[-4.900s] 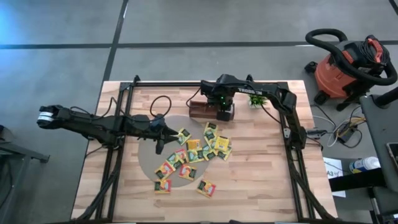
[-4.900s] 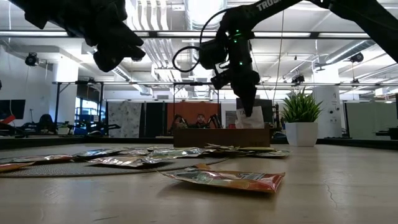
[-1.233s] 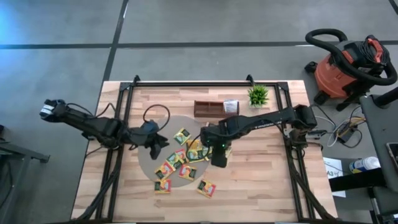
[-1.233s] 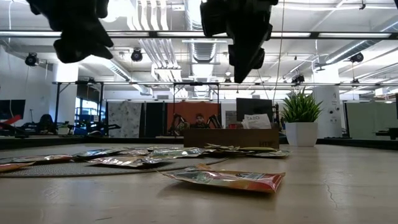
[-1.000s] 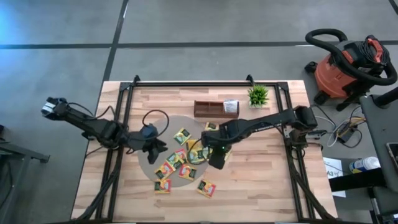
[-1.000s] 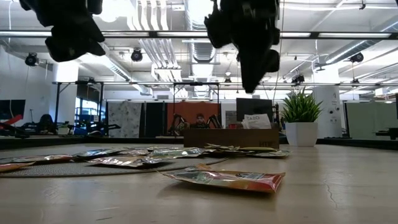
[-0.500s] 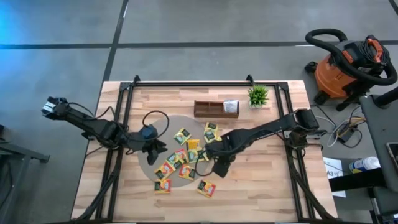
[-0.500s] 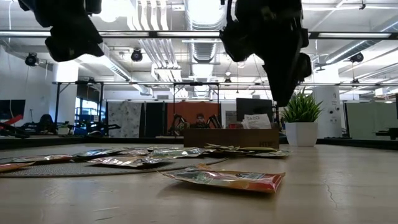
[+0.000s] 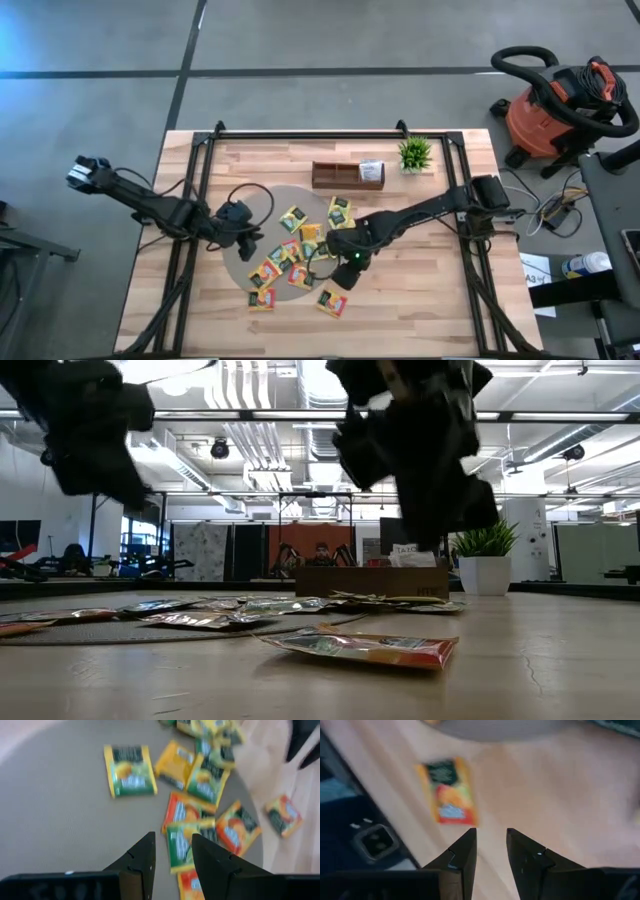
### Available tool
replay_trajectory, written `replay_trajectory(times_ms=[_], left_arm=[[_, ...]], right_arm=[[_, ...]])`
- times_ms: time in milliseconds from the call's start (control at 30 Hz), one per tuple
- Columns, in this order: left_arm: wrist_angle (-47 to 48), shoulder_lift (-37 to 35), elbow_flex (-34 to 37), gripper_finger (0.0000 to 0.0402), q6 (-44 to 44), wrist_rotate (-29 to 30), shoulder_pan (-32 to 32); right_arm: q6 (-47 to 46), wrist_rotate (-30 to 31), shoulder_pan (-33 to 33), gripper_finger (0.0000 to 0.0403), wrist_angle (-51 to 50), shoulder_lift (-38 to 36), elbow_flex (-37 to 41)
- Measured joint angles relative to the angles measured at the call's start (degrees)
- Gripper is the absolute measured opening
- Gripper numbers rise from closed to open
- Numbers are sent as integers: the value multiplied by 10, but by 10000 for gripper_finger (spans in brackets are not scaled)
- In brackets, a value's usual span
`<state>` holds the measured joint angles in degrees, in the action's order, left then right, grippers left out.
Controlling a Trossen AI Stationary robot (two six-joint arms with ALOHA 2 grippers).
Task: Pick & Place Tea
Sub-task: Put the red tea sachet into the middle compartment of the wooden organizer
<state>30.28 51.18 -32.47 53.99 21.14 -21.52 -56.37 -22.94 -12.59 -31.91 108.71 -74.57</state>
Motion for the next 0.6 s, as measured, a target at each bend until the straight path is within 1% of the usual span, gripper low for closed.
replay_trajectory(times_ms=[67, 167, 267, 433, 600], left_arm=[[-6, 0, 14, 121, 1, -26, 0], [-30, 1, 32, 121, 1, -70, -1], [-78, 1, 48, 121, 2, -101, -1], [-178, 0, 58, 121, 31, -108, -1], [-323, 0, 58, 121, 66, -99, -1]], right_arm=[[-3, 0, -9, 105, 25, 0, 1], [28, 4, -22, 105, 65, 4, 1], [57, 4, -27, 105, 72, 17, 1], [85, 4, -27, 105, 68, 35, -4], [204, 4, -25, 105, 69, 36, -25]])
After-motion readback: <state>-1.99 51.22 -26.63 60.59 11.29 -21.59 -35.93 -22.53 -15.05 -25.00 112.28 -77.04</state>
